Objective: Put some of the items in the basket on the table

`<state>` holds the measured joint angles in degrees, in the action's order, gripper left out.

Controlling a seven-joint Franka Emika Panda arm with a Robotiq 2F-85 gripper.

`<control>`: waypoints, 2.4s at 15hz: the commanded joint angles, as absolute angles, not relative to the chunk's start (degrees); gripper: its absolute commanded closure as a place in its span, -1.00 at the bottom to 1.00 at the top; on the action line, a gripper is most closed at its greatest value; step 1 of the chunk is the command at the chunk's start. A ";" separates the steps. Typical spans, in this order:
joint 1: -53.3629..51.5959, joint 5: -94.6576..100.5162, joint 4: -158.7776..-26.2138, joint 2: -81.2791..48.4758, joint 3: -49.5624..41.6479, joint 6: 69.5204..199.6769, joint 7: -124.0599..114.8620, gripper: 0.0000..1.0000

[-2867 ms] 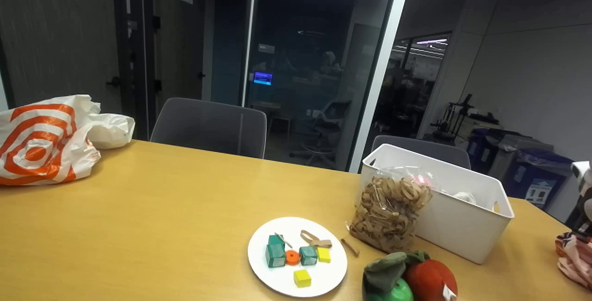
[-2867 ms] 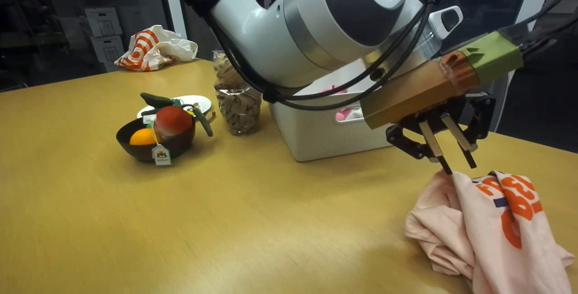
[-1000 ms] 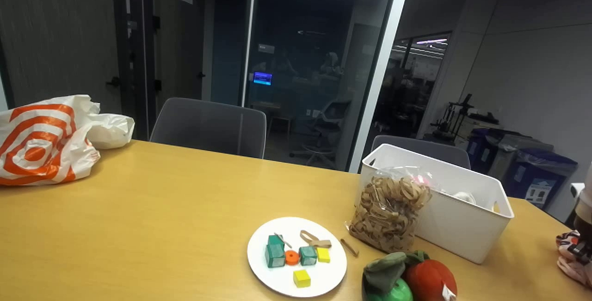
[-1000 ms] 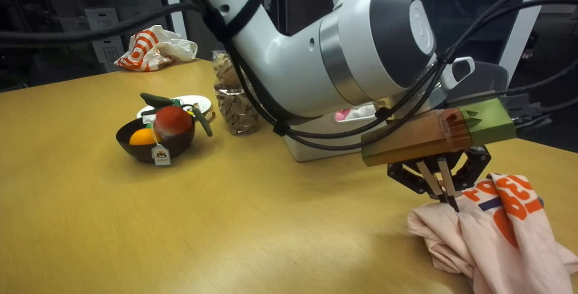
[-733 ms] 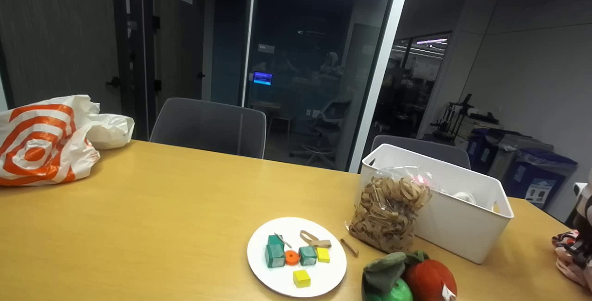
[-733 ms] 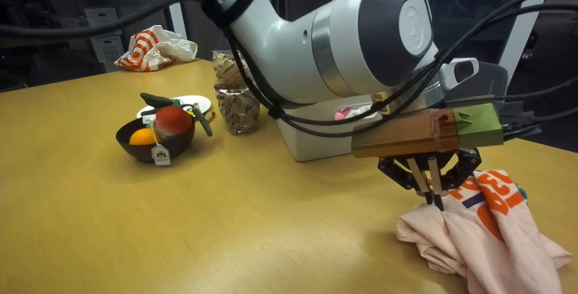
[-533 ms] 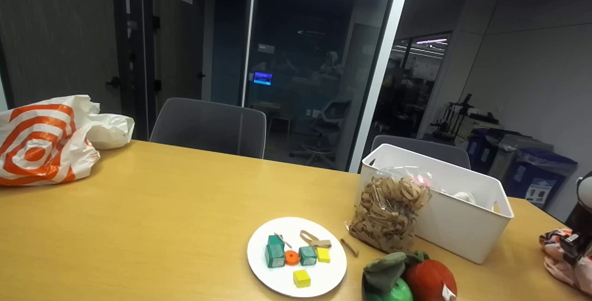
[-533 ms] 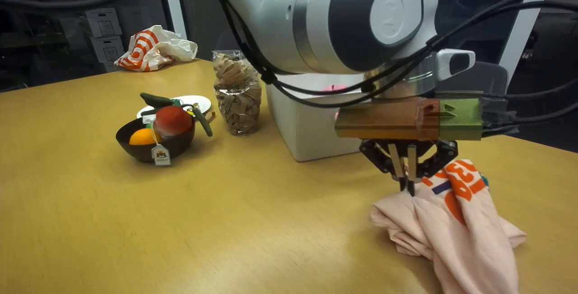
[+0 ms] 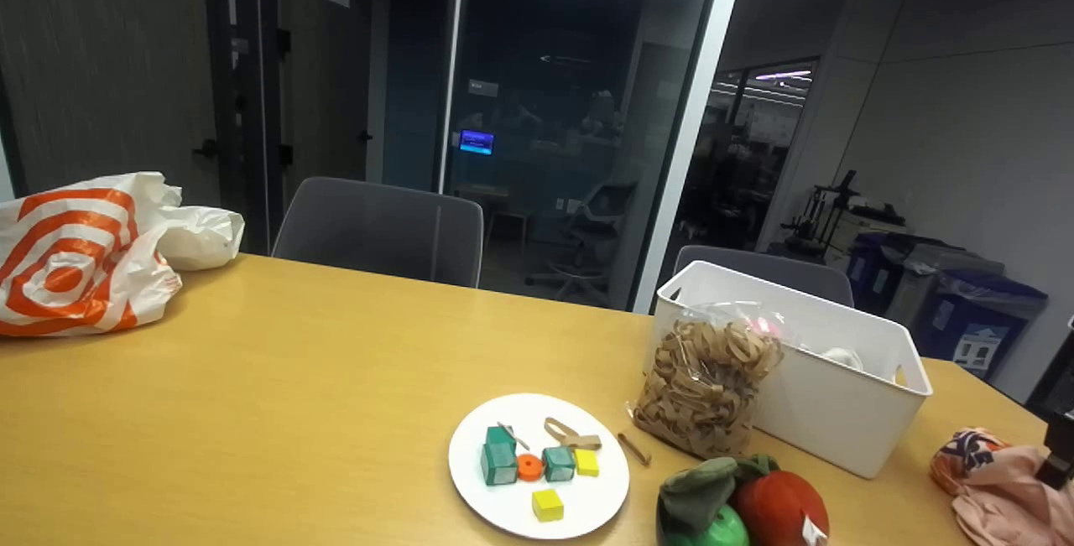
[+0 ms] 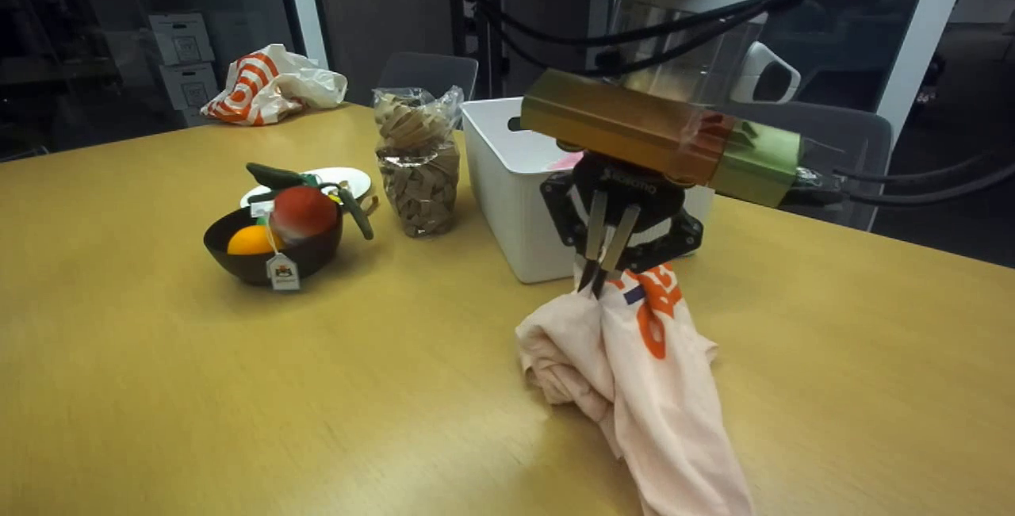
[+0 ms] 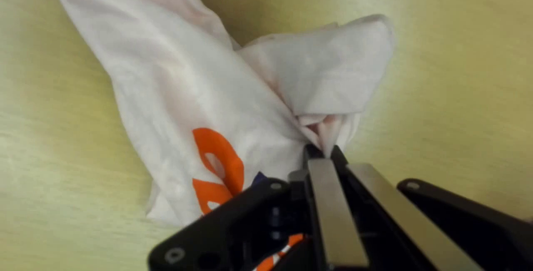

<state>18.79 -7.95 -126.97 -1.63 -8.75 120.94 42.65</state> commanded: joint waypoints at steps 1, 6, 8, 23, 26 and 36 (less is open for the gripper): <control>17.45 -6.27 -127.61 4.64 -11.47 112.90 44.84 0.90; 16.25 -1.88 -130.07 15.74 -13.27 110.95 45.85 0.90; 15.53 -0.48 -130.54 20.21 -14.04 109.27 46.52 0.90; 4.52 -29.51 -130.59 23.27 -22.46 85.17 57.73 0.94; 7.64 -22.81 -132.52 19.29 -19.77 90.51 54.76 0.95; 9.27 -1.54 -135.67 13.33 -15.16 106.35 48.33 -0.22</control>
